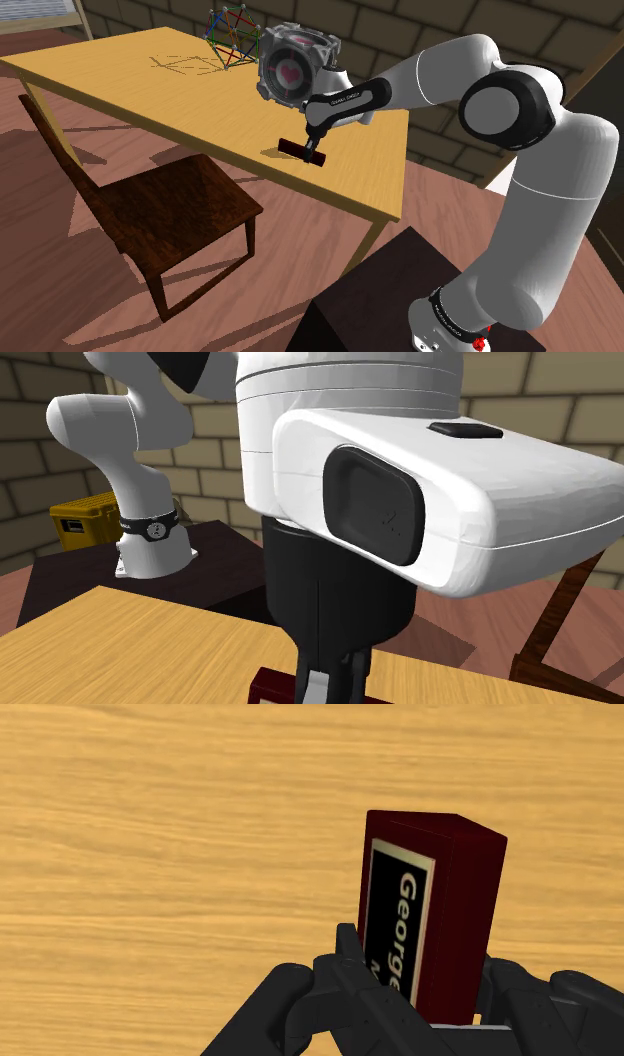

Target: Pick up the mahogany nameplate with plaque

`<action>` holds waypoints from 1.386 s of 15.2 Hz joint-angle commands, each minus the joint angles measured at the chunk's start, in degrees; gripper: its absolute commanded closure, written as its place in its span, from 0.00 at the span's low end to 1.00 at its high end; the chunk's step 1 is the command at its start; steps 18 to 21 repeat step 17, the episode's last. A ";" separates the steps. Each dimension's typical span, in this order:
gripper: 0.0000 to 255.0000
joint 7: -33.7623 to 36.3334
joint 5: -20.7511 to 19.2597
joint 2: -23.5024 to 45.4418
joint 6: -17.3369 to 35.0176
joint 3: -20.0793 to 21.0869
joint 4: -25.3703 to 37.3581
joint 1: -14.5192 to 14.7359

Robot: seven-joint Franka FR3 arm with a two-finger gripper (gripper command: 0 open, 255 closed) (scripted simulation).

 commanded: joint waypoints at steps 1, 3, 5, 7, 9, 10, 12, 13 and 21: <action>1.00 0.02 -0.04 -0.45 -0.63 -0.01 0.14 0.03; 1.00 0.02 -0.09 -1.35 -1.86 -0.04 0.46 0.06; 1.00 0.03 -0.13 -2.19 -3.12 -0.06 0.88 0.08; 1.00 0.03 -0.18 -3.02 -4.39 -0.08 1.32 0.10; 1.00 0.03 -0.22 -3.80 -5.67 -0.10 1.82 0.12; 1.00 0.03 -0.24 -4.18 -6.31 -0.11 2.09 0.13; 1.00 0.03 -0.28 -4.91 -7.61 -0.13 2.66 0.15; 1.00 0.03 -0.30 -5.26 -8.27 -0.14 2.97 0.16; 1.00 0.03 -0.34 -5.98 -9.69 -0.16 3.67 0.17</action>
